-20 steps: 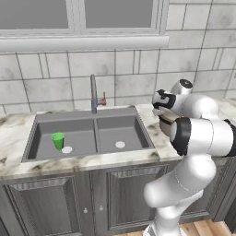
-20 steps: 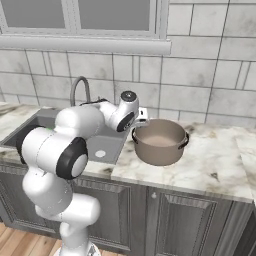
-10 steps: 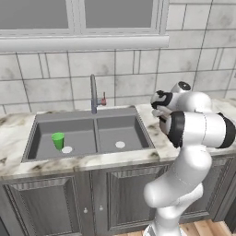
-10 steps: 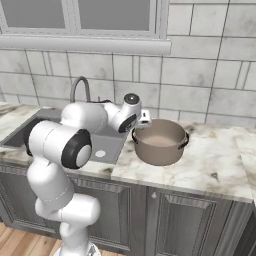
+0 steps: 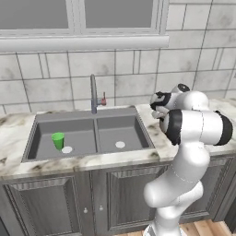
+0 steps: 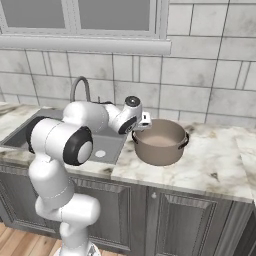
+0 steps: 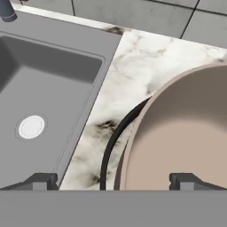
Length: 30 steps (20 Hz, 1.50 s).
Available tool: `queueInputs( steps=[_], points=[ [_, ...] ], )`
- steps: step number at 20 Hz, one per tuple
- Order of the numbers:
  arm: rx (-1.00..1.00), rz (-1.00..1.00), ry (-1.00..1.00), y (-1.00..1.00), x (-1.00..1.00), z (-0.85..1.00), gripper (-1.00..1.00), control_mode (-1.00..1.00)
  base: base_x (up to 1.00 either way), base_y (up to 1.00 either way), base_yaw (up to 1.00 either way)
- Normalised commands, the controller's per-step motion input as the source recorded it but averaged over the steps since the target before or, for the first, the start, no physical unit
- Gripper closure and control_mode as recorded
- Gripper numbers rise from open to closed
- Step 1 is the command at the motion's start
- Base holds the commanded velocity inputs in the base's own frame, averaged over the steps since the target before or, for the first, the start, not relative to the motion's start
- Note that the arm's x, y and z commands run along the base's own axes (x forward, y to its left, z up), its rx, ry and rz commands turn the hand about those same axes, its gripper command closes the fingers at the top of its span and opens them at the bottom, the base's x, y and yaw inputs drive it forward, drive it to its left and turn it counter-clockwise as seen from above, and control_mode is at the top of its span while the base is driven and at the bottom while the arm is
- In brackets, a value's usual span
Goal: Place the cup in the left basin and the pot in the right basin of the sink.
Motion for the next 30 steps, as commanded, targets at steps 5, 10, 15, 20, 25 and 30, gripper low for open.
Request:
queueInputs(
  steps=[5,10,15,20,25,30],
  points=[
    [0.0,0.0,0.0,0.0,0.02,-0.17,-1.0,-1.0,0.0,0.0,0.0],
    [0.0,0.0,0.0,0.0,0.02,-0.14,-1.0,-1.0,0.0,0.0,0.0],
    [0.0,0.0,0.0,-0.03,0.03,-0.11,-1.0,-1.0,0.0,0.0,0.0],
    [0.0,0.0,0.0,0.0,0.03,-0.13,-1.0,-1.0,0.0,0.0,0.0],
    [0.0,0.0,0.0,0.0,0.02,-0.17,1.0,-1.0,0.0,0.0,0.0],
    [0.0,0.0,0.0,0.0,0.0,-0.04,1.0,-1.0,0.0,0.0,0.0]
  ],
)
